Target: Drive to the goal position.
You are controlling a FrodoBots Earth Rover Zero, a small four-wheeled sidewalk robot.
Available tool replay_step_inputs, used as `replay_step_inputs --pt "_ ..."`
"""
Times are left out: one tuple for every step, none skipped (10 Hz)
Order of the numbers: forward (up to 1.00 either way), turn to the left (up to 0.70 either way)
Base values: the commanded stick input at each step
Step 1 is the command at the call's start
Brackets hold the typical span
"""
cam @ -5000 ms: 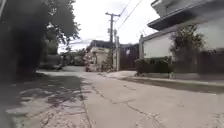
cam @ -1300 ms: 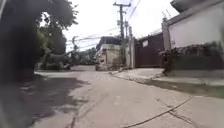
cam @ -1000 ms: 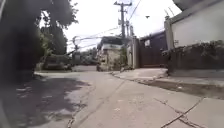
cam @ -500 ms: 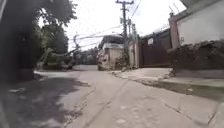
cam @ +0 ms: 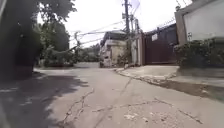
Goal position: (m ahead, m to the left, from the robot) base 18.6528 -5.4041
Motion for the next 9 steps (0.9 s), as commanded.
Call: replay_step_inputs --pt "0.7 0.02" --pt "0.7 0.02" --pt "0.7 0.02" --pt "0.7 0.02" --pt "0.7 0.02" --pt "0.7 0.03" --pt "0.7 0.03" --pt "0.82 0.03" --pt "0.85 0.03"
